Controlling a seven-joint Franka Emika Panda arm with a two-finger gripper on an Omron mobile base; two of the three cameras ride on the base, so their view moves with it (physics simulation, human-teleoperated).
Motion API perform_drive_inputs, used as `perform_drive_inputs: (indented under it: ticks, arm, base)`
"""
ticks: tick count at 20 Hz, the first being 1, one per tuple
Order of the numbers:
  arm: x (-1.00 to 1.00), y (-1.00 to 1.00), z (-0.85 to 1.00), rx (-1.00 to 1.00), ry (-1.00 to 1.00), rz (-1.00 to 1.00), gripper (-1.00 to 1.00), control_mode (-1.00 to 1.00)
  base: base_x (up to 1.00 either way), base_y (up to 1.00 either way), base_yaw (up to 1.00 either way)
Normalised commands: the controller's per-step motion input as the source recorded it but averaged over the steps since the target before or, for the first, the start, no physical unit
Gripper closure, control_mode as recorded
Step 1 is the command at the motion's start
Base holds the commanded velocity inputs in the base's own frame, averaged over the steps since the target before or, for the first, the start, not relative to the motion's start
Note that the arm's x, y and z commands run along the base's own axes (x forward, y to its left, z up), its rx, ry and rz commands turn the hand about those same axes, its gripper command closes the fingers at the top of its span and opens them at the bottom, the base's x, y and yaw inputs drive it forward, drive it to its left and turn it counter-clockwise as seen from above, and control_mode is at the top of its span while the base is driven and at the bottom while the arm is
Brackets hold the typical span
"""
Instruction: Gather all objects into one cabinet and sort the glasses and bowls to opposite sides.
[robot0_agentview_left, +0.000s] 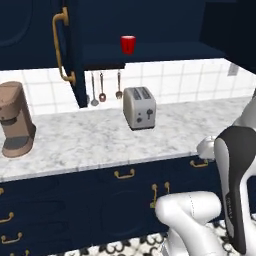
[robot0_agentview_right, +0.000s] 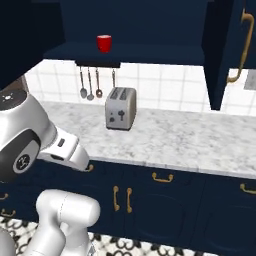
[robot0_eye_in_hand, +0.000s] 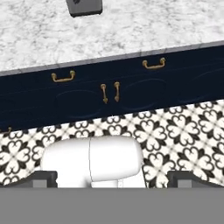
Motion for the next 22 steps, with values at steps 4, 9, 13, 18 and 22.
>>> perform_drive_inputs:
  ticks: [4, 9, 13, 18, 22]
  arm:
    - [0.00, 0.00, 0.00, 0.00, 0.00, 0.00, -1.00, 1.00]
    - [0.00, 0.00, 0.00, 0.00, 0.00, 0.00, -1.00, 1.00]
    - [0.00, 0.00, 0.00, 0.00, 0.00, 0.00, -1.00, 1.00]
    - [0.00, 0.00, 0.00, 0.00, 0.00, 0.00, -1.00, 1.00]
    - [0.00, 0.00, 0.00, 0.00, 0.00, 0.00, -1.00, 1.00]
  base:
    - [0.73, 0.39, 0.00]
    - [0.67, 0.38, 0.00]
    - [0.67, 0.34, 0.00]
    - [0.20, 0.24, 0.00]
    - [0.00, 0.03, 0.00]
